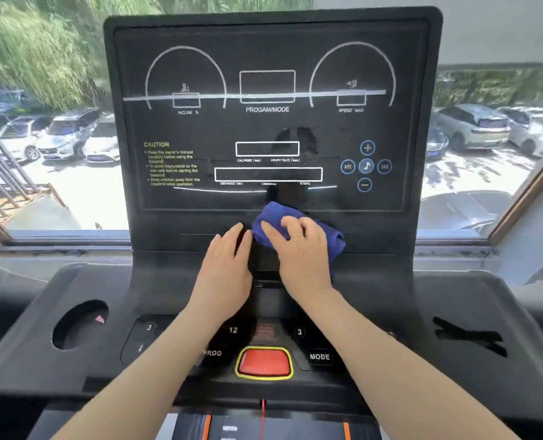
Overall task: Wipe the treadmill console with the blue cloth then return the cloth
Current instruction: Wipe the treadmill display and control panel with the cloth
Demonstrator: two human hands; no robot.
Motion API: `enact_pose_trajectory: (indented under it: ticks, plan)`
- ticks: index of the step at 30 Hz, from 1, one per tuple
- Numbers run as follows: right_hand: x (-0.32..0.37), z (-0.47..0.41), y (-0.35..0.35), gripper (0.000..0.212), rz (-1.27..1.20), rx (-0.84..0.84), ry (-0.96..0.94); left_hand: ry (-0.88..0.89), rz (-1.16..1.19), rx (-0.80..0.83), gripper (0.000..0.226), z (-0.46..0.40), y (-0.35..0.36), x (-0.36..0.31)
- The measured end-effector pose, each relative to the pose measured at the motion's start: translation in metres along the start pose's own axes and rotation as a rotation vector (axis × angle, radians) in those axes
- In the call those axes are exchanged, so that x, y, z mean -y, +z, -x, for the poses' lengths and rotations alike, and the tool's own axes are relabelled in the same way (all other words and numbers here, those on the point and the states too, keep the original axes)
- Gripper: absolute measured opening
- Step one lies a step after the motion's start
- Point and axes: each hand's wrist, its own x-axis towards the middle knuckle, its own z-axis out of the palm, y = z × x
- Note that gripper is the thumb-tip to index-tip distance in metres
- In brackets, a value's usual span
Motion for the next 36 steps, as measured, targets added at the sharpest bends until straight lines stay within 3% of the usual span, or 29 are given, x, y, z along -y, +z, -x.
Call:
enact_pose_trajectory:
  ticks: [4, 8, 11, 16, 19, 21, 23, 26, 28, 33, 34, 36]
  plan:
    - [-0.015, -0.003, -0.003, 0.045, 0.068, 0.011, -0.164, 0.015, 0.058, -0.05, 0.047, -0.004, -0.001, 0.006]
    - [-0.07, 0.02, -0.023, 0.04, 0.159, -0.08, 0.092, 0.101, 0.058, -0.064, 0.047, -0.003, -0.006, 0.014]
    - [-0.058, 0.014, -0.023, 0.039, 0.152, -0.084, 0.222, 0.143, 0.075, -0.074, 0.048, -0.006, -0.009, 0.019]
    - [0.005, 0.0, 0.012, 0.049, 0.088, -0.028, -0.15, 0.158, 0.13, -0.022, 0.05, -0.006, -0.014, 0.021]
    - [-0.018, -0.008, 0.008, 0.053, 0.141, -0.02, -0.302, 0.167, 0.129, -0.003, 0.049, -0.008, -0.015, 0.025]
    - [-0.05, -0.014, -0.01, 0.055, 0.225, -0.068, -0.237, 0.173, 0.123, 0.023, 0.05, -0.009, -0.017, 0.026]
    - [-0.076, -0.019, -0.03, 0.06, 0.285, -0.108, -0.037, 0.183, 0.105, 0.036, 0.049, -0.008, -0.016, 0.026]
    - [-0.068, -0.025, -0.032, 0.062, 0.253, -0.132, 0.177, 0.209, 0.087, 0.021, 0.049, -0.007, -0.015, 0.028]
    - [-0.042, -0.028, -0.016, 0.06, 0.217, -0.111, 0.096, 0.205, 0.09, 0.009, 0.047, -0.012, -0.02, 0.029]
    - [-0.022, -0.032, 0.005, 0.056, 0.286, 0.009, -0.401, 0.163, 0.081, -0.074, 0.029, -0.034, -0.039, 0.032]
    - [-0.034, -0.037, -0.001, 0.055, 0.304, -0.018, -0.402, 0.137, 0.05, -0.114, 0.024, -0.039, -0.042, 0.034]
    - [-0.063, -0.05, -0.016, 0.055, 0.371, -0.123, -0.288, 0.083, -0.008, -0.151, 0.046, -0.051, -0.046, 0.038]
